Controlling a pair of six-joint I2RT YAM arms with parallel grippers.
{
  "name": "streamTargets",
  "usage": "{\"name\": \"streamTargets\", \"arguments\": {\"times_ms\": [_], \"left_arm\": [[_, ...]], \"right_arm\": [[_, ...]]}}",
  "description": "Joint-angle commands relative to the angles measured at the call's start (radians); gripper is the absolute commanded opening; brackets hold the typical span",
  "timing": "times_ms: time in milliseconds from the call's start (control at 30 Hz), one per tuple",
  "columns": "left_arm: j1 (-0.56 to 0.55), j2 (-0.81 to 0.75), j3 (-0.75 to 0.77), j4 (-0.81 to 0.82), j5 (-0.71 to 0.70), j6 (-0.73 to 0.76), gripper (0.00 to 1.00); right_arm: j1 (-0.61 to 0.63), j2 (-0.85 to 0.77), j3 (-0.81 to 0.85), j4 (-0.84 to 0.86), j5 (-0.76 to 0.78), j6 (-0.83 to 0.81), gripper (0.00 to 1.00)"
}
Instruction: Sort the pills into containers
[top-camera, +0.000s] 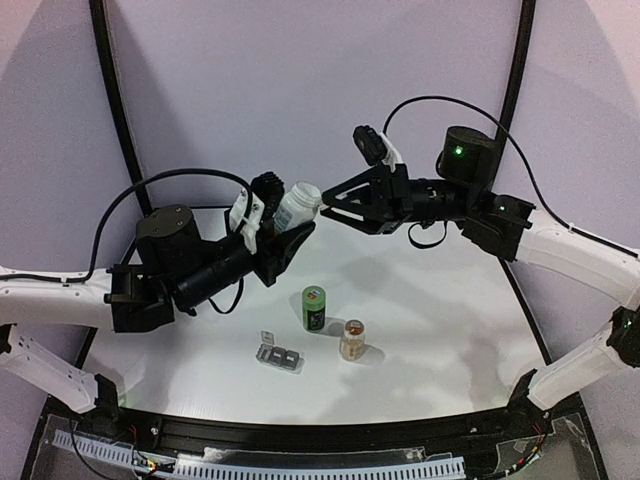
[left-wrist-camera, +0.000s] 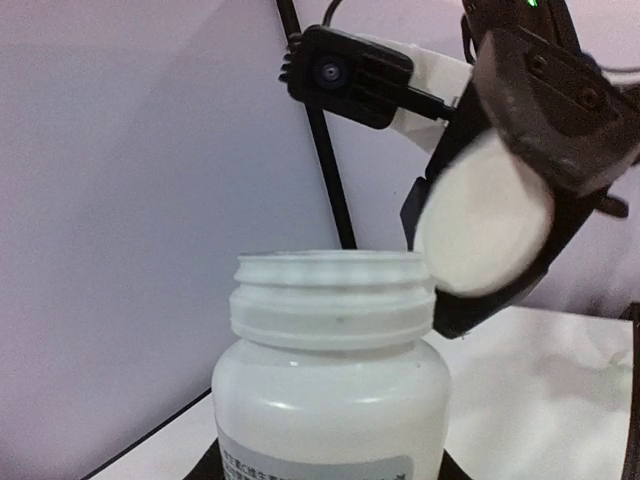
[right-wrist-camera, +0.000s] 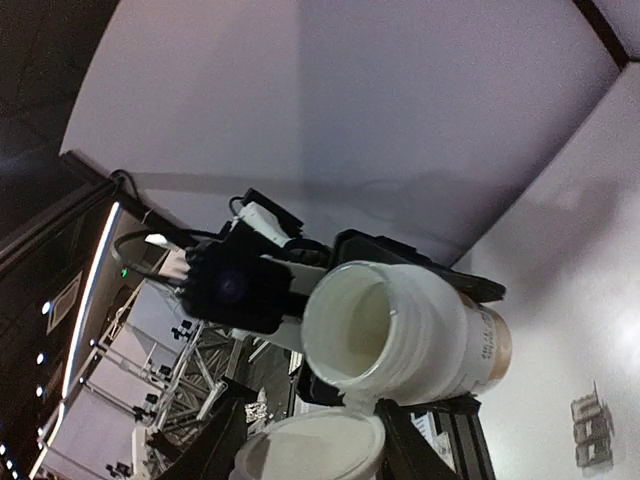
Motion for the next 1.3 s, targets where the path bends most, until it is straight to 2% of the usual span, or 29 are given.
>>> {"name": "streamTargets", "arguments": {"times_ms": [0, 133, 233, 400, 467, 600, 633, 700, 767, 833, 933, 1033, 1133, 1267], "left_arm": [[0.007, -0.031, 0.004, 0.105, 0.043, -0.138, 0.01], [0.008, -0.030, 0.012, 0.105, 0.071, -0.169, 0.01], [0.008, -0.036, 0.008, 0.097, 0.080, -0.166, 0.01], [0.007, -0.060, -0.010, 0.077, 0.067, -0.153, 0.01], [0.007, -0.068, -0.015, 0.074, 0.036, -0.156, 0.01], [0.007, -0.069, -0.016, 0.072, -0.016, -0.196, 0.01], [0.007, -0.067, -0.011, 0.071, -0.031, -0.217, 0.01], [0.007, -0.068, 0.004, 0.064, -0.077, -0.308, 0.01], [0.007, -0.072, 0.016, 0.051, -0.097, -0.421, 0.02], [0.007, -0.075, 0.032, 0.019, -0.044, -0.460, 0.03], [0.007, -0.069, 0.062, -0.045, 0.020, -0.435, 0.03], [0.008, -0.053, 0.066, -0.050, 0.001, -0.396, 0.03], [0.007, -0.032, 0.071, -0.055, -0.011, -0.357, 0.08], [0.007, -0.006, 0.090, -0.098, -0.016, -0.295, 0.08]], "right_arm": [[0.001, 0.045, -0.034, 0.362, -0.161, -0.097, 0.48], [0.012, 0.076, -0.031, 0.445, -0.210, -0.189, 0.50], [0.014, 0.076, -0.002, 0.339, -0.183, -0.265, 0.47], [0.023, 0.012, -0.003, 0.150, -0.139, -0.390, 0.56], [0.037, -0.039, -0.014, 0.041, -0.033, -0.482, 0.63], [0.119, -0.122, -0.041, -0.153, 0.320, -0.693, 0.82], [0.133, -0.131, -0.058, -0.158, 0.376, -0.712, 0.89], [0.150, -0.139, -0.103, -0.102, 0.446, -0.720, 0.96], [0.168, -0.136, -0.136, -0.052, 0.496, -0.735, 0.98], [0.188, -0.119, -0.129, -0.044, 0.537, -0.749, 0.98], [0.217, -0.097, -0.113, 0.013, 0.595, -0.728, 0.98], [0.271, -0.073, -0.106, 0.098, 0.734, -0.729, 0.98], [0.316, -0.037, -0.085, 0.153, 0.841, -0.764, 0.98], [0.330, -0.013, -0.061, 0.171, 0.907, -0.697, 0.98]]}}
